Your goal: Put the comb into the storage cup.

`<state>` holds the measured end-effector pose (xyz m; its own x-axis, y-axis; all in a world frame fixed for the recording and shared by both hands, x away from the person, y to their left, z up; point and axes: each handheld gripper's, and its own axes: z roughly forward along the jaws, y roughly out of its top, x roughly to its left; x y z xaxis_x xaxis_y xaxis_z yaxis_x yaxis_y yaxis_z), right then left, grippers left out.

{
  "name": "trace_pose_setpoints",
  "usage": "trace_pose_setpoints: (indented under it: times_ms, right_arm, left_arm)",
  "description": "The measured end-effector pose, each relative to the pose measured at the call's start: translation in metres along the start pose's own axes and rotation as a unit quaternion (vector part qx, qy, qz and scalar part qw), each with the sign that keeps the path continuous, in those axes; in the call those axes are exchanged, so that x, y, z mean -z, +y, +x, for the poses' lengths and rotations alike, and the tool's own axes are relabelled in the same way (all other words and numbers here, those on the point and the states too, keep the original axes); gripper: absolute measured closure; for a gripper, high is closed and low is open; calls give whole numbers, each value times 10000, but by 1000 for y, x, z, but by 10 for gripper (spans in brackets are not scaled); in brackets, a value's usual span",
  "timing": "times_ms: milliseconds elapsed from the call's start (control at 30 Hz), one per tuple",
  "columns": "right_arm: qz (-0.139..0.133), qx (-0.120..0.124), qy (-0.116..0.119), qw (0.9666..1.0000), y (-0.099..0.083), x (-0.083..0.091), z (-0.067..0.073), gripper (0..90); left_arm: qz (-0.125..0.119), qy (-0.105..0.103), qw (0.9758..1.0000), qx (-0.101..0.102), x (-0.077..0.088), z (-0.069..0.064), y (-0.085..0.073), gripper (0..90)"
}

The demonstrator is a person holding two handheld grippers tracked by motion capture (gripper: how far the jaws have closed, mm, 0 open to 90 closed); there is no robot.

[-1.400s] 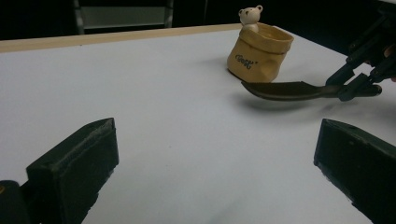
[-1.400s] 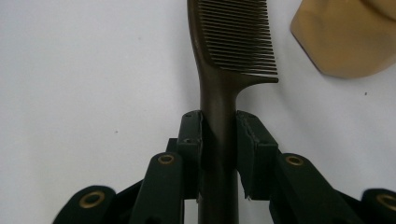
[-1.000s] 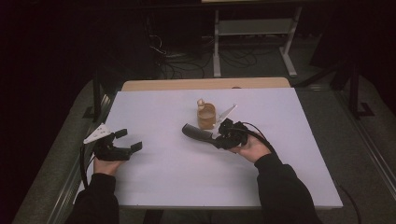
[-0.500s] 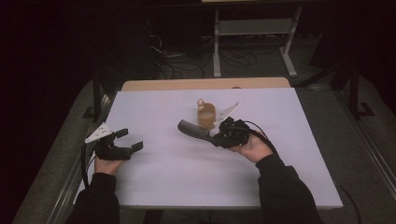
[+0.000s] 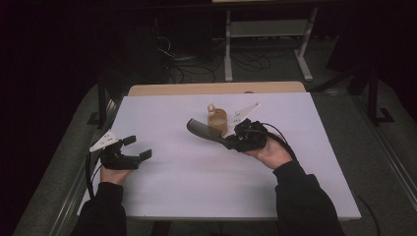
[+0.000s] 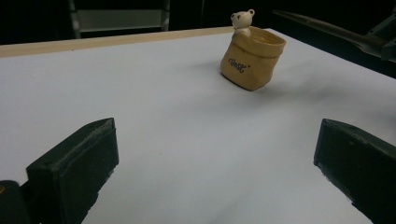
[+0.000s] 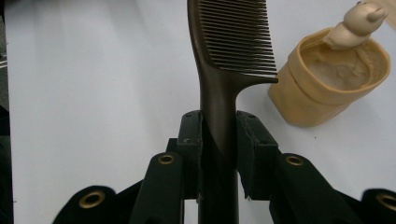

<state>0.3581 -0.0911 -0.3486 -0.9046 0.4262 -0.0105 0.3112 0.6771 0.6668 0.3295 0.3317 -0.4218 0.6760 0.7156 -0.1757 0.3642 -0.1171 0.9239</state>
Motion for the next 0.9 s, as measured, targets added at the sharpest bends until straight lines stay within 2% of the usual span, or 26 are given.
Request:
trace_pose_setpoints:
  times_ms: [233,333,400,500,600,767,833,900]
  right_arm:
    - [-204,52,-59,9998,6,9,0,713]
    - [-229,76,-83,9997,8,11,-1,714]
    - [-257,84,-96,9996,9,11,-2,714]
    - [-308,85,-89,9994,11,14,-2,713]
    - [-364,84,-83,9993,13,16,-4,713]
    - [-461,79,-112,9988,16,20,-5,713]
    - [-495,106,-129,9986,17,23,-5,714]
    - [-523,125,-152,9984,19,25,-5,713]
  left_arm:
    - [-109,-1,9999,5,0,-1,3,0]
    - [-197,50,9997,112,1,0,5,0]
    - [-198,94,9996,184,1,0,7,0]
    - [-149,139,9996,175,2,0,12,0]
    - [-229,82,9993,284,3,0,16,0]
    - [-183,-5,9996,237,1,-5,24,0]
    - [-225,-115,9991,331,0,-7,27,0]
    - [-270,-141,9989,350,0,-10,30,0]
